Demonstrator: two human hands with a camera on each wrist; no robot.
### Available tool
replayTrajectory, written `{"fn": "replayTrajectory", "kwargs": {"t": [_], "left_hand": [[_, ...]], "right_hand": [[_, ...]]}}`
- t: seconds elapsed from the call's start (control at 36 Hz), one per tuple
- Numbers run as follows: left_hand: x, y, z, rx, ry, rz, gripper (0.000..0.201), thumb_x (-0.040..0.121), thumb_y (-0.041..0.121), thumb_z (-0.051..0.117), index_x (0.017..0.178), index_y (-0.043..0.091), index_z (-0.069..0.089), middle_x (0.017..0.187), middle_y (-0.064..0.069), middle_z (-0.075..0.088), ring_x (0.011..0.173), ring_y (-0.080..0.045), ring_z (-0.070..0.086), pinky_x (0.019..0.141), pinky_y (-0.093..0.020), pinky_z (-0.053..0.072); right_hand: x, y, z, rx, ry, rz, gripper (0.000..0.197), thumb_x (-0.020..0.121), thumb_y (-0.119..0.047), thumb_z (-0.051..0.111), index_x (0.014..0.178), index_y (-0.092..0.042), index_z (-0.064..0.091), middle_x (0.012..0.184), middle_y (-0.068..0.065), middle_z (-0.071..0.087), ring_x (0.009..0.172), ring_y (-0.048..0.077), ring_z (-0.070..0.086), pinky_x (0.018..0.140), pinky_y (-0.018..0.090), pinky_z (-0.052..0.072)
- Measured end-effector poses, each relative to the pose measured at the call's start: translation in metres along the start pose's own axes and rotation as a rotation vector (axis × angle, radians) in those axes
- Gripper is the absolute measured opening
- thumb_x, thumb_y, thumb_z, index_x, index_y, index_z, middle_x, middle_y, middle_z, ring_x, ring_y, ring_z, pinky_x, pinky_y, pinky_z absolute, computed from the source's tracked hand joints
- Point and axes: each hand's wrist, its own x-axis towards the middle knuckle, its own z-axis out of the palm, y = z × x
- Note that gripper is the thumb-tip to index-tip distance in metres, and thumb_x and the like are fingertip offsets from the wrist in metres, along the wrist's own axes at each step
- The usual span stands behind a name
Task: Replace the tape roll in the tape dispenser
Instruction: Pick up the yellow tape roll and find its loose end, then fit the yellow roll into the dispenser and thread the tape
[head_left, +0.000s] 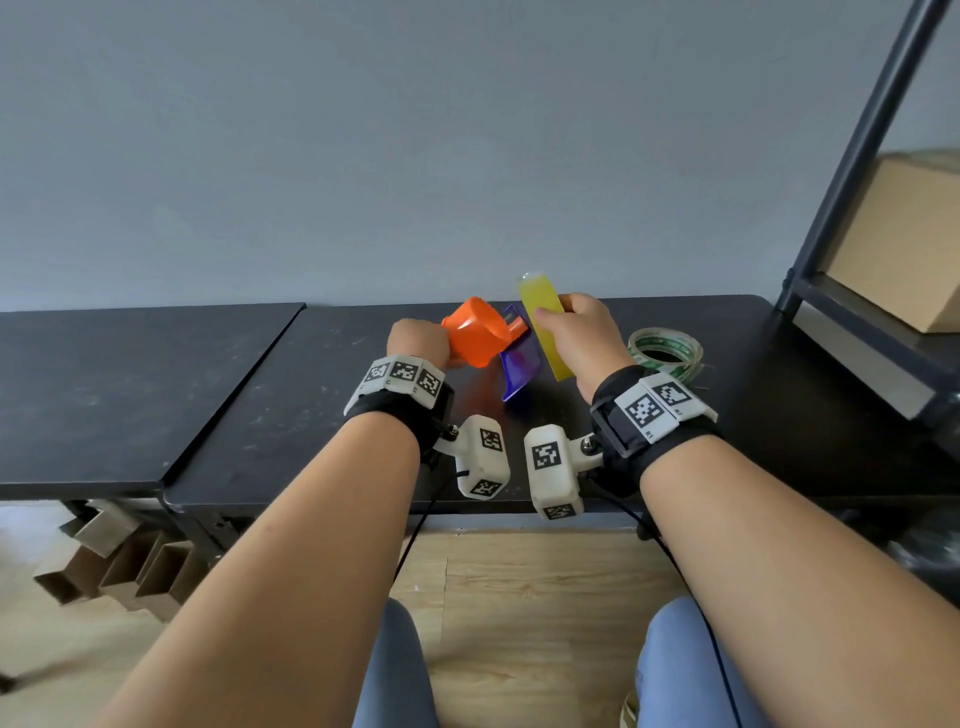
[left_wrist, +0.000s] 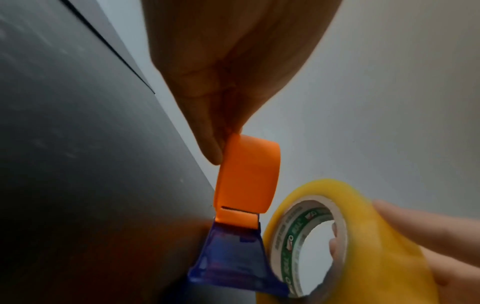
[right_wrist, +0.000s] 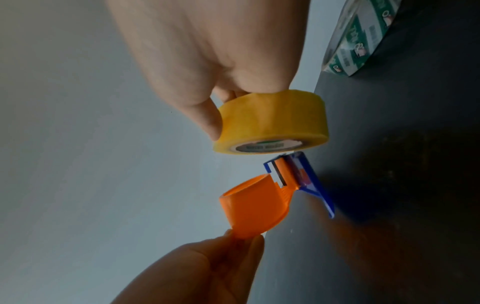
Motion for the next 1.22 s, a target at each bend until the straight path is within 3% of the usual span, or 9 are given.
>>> {"fn": "replayTrajectory", "kwargs": {"t": [0.06,0.14,0.28,0.53,0.64,0.83,0.97,1.11,1.22], "left_hand": [[-0.009,-0.004,0.001,0.279,-0.006,0.081,0.047,0.098,0.047,0.042,0.121,0.010,0.061,0.123,-0.006,0.065,0.116,-0.024,0.061,0.091,-0.029,0.045],[-0.003,-0.011,0.001,0.200,-0.062,0.025,0.042,0.101,0.038,0.041,0.125,0.007,0.058,0.126,-0.008,0.063,0.117,-0.024,0.061,0.088,-0.027,0.046],[0.007,-0.021,0.006,0.165,-0.075,-0.058,0.038,0.097,0.004,0.044,0.132,-0.004,0.053,0.132,-0.019,0.059,0.119,-0.030,0.061,0.088,-0.031,0.053],[0.001,-0.008,0.002,0.336,-0.012,0.037,0.046,0.095,0.001,0.037,0.137,0.008,0.053,0.141,-0.013,0.053,0.129,-0.030,0.051,0.102,-0.036,0.043],[-0.001,-0.006,0.002,0.254,0.020,0.087,0.047,0.093,0.004,0.039,0.139,0.011,0.051,0.142,-0.009,0.052,0.129,-0.027,0.051,0.102,-0.035,0.043],[-0.009,0.012,-0.002,0.195,0.054,0.246,0.047,0.093,0.022,0.054,0.139,0.012,0.048,0.140,-0.006,0.055,0.127,-0.023,0.053,0.102,-0.033,0.042],[-0.017,0.022,-0.007,0.097,-0.002,0.281,0.063,0.089,0.035,0.062,0.145,0.014,0.041,0.142,-0.004,0.052,0.128,-0.021,0.052,0.104,-0.035,0.044],[-0.022,0.028,-0.016,0.031,-0.002,0.311,0.025,0.090,0.030,0.062,0.106,0.011,0.064,0.091,-0.003,0.067,0.078,-0.019,0.059,0.062,-0.024,0.046],[-0.022,0.027,-0.025,-0.068,0.039,0.265,0.016,0.090,0.026,0.061,0.095,0.011,0.064,0.089,-0.012,0.073,0.081,-0.030,0.072,0.081,-0.042,0.059]], "right_hand": [[0.000,0.000,0.001,0.004,-0.003,-0.005,0.028,0.091,-0.014,0.054,0.104,0.007,0.064,0.086,0.012,0.056,0.078,0.021,0.051,0.058,0.027,0.036],[-0.001,0.001,0.004,-0.002,-0.021,-0.011,0.020,0.090,-0.011,0.052,0.078,-0.003,0.066,0.080,0.015,0.059,0.079,0.022,0.051,0.058,0.026,0.037],[0.002,0.003,0.009,0.002,-0.003,0.014,0.032,0.091,-0.018,0.054,0.114,0.003,0.061,0.100,0.022,0.063,0.079,0.020,0.051,0.060,0.028,0.038],[0.001,0.003,0.011,0.009,-0.003,-0.003,0.030,0.093,-0.015,0.052,0.113,0.004,0.061,0.115,0.029,0.062,0.082,0.021,0.049,0.066,0.031,0.037],[0.000,-0.004,0.008,0.079,-0.001,0.019,0.032,0.092,-0.016,0.052,0.111,0.008,0.060,0.090,0.017,0.053,0.079,0.021,0.047,0.059,0.028,0.035],[0.000,-0.022,-0.001,0.214,0.070,0.003,0.023,0.090,-0.014,0.051,0.092,0.007,0.061,0.091,0.011,0.051,0.084,0.023,0.045,0.072,0.033,0.036],[-0.004,-0.033,-0.001,0.332,0.056,-0.025,0.016,0.089,-0.012,0.050,0.073,-0.008,0.052,0.076,0.004,0.046,0.072,0.018,0.042,0.063,0.031,0.034],[-0.007,-0.042,0.006,0.422,-0.001,0.039,0.016,0.076,-0.026,0.054,0.066,-0.015,0.048,0.079,0.008,0.047,0.078,0.023,0.045,0.069,0.034,0.036],[-0.004,-0.043,0.017,0.435,-0.049,0.065,0.036,0.064,-0.036,0.054,0.083,-0.007,0.063,0.087,0.014,0.058,0.082,0.027,0.054,0.076,0.044,0.048]]}}
